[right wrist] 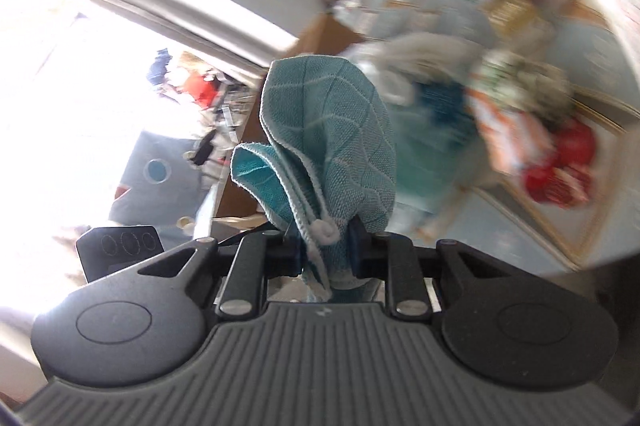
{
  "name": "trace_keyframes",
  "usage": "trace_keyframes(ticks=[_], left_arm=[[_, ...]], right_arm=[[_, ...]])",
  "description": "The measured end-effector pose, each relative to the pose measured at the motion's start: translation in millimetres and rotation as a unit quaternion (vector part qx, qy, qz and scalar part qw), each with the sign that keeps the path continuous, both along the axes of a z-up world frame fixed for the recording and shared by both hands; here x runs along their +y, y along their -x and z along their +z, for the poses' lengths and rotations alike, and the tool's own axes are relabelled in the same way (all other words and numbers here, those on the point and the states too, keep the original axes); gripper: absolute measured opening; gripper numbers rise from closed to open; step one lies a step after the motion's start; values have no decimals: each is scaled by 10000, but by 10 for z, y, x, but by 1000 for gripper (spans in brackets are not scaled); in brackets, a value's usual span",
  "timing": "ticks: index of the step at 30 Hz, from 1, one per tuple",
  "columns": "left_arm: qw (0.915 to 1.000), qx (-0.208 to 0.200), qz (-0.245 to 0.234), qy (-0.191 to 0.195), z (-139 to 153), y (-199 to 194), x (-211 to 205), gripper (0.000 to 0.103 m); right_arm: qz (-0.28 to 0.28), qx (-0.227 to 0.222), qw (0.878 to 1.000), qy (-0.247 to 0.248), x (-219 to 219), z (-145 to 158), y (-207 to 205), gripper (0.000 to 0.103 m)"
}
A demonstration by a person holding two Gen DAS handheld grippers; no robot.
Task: Organize soft objects
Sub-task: 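Carry the light blue towel over the cardboard box with the right tool, then lower the towel into the box and open the right tool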
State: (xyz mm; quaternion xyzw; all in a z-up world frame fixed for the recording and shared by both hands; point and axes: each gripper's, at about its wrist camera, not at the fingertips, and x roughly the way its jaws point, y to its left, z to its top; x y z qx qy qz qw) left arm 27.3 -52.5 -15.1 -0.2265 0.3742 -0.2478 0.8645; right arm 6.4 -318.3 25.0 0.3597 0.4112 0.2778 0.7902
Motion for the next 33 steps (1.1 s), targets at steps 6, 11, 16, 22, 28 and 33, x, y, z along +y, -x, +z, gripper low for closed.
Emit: trace_keyframes(ticks=[6, 11, 16, 22, 28, 33], left_arm=[[9949, -502, 783, -389, 524, 21, 644, 35], [9838, -527, 1488, -848, 783, -218, 1275, 36], [9695, -171, 2024, -1369, 827, -702, 1831, 36], [9429, 343, 2590, -2067, 599, -1361, 2331, 38], [9245, 767, 3025, -2190, 322, -1428, 2748, 40], [9190, 680, 3306, -2040, 365, -1108, 3017, 43]], right_arm=[[542, -318, 9972, -400, 732, 273, -613, 20], [881, -144, 9940, -637, 1496, 350, -1332, 20], [877, 237, 9938, -637, 2232, 196, -2058, 19], [487, 820, 9930, -703, 2870, -274, -2603, 19], [198, 1644, 9841, -647, 3304, -858, -2826, 19], [292, 1929, 9798, -451, 3599, -1079, -2870, 19]])
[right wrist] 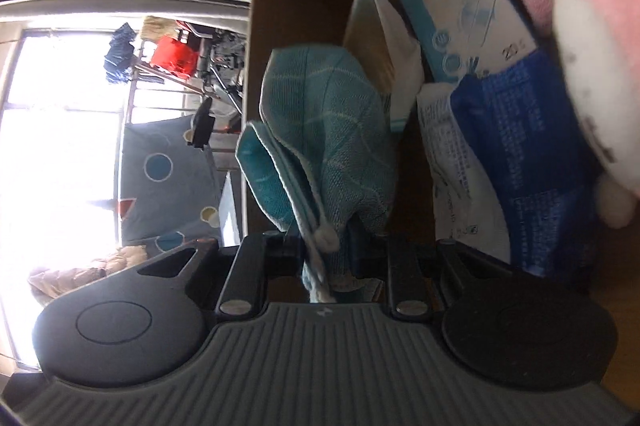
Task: Organize soft objects
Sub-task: 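Lower the towel into the box and open the right tool, then move the right tool back toward the pile of items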
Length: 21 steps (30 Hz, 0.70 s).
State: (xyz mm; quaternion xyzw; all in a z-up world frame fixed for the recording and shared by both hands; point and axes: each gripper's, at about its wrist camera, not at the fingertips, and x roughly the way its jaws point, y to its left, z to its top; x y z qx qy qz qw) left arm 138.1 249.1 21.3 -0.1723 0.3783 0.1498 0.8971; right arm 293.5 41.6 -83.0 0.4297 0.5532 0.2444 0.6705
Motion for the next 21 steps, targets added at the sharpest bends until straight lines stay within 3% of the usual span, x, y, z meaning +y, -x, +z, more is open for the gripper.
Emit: trace_keyframes(ticks=[6, 8, 10, 15, 21], left_arm=[[9999, -1, 91, -65, 13, 149, 113, 44], [10000, -4, 58, -70, 10, 177, 94, 45], [10000, -15, 20, -55, 8, 192, 66, 47], [9999, -142, -41, -73, 73, 266, -20, 54], [9991, -293, -236, -213, 208, 451, -247, 60]], right_arm=[[116, 422, 9986, 281, 258, -256, 24, 19], [200, 439, 9983, 331, 284, -214, 34, 26], [290, 446, 9981, 298, 295, -156, 51, 46], [306, 290, 9985, 347, 242, 22, 135, 75], [277, -106, 9992, 268, 8, 286, 395, 77]])
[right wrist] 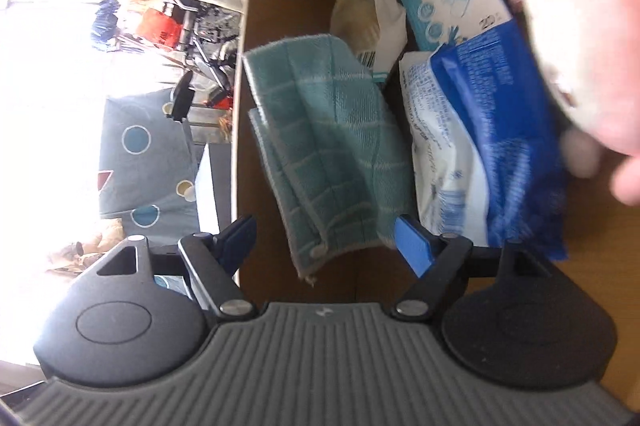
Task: Organize soft objects
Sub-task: 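Move the right tool back toward the pile of items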
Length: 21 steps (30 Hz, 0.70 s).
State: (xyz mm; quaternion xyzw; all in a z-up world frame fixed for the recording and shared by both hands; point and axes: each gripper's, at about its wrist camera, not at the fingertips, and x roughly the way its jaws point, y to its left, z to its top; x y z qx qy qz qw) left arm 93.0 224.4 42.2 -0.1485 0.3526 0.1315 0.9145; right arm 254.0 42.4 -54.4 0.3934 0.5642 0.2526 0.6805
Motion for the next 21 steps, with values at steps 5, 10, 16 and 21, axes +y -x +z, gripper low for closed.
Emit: trace_keyframes(ticks=[5, 10, 16, 21], left_arm=[[9992, -234, -304, -52, 103, 225, -306, 66], [9954, -419, -863, -12, 122, 414, -770, 69], [9843, -628, -1643, 145, 81, 495, -1435, 69], [9701, -829, -2279, 132, -14, 503, -2073, 69]], right_arm=[[-158, -611, 9979, -113, -463, 210, 272, 77], [-263, -1263, 9915, -182, -1014, 532, 689, 78], [-677, -1959, 9783, 62, -1858, 842, 1277, 79], [-976, -2339, 9648, 704, -2640, 1015, 1699, 79]])
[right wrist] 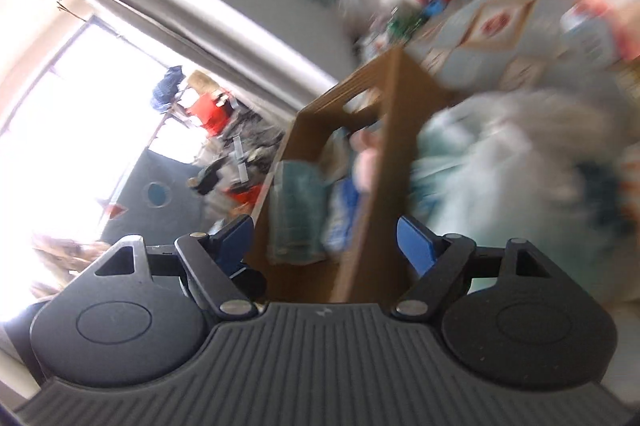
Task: Organize soft objects
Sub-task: 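Move the right tool back toward the pile of items, then grasp the green patterned cloth with the right tool while the left tool grasps the striped towel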
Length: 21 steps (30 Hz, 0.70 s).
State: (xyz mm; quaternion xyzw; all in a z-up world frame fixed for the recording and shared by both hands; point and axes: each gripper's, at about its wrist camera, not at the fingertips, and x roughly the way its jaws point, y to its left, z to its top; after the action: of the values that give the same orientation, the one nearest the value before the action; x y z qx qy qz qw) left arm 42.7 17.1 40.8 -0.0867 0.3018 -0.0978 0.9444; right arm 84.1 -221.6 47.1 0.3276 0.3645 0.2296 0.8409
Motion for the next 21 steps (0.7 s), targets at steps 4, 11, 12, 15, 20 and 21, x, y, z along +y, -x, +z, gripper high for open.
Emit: trace_keyframes(ticks=[4, 11, 12, 15, 20, 21], left_arm=[[9982, 66, -598, 88, -173, -30, -527, 69], [9903, 382, -1300, 305, -575, -74, -1246, 69], [9889, 437, -1382, 318, -629, -86, -1338, 69], [9866, 574, -1491, 338, -798, -135, -1592, 69], [9844, 821, -1538, 229, -1061, -303, -1935, 69], [9843, 887, -1509, 204, -1113, -347, -1984, 69]], right_arm=[[-390, -10, 9972, 634, -547, -70, 224, 79], [-712, 416, 9854, 1492, -1430, -396, 478, 79], [-701, 484, 9842, 1552, -1526, -432, 484, 79], [-680, 692, 9834, 1535, -1707, -526, 417, 79], [-524, 1050, 9838, 1356, -1849, -720, 88, 81], [-449, 1114, 9840, 1314, -1852, -746, 25, 81]])
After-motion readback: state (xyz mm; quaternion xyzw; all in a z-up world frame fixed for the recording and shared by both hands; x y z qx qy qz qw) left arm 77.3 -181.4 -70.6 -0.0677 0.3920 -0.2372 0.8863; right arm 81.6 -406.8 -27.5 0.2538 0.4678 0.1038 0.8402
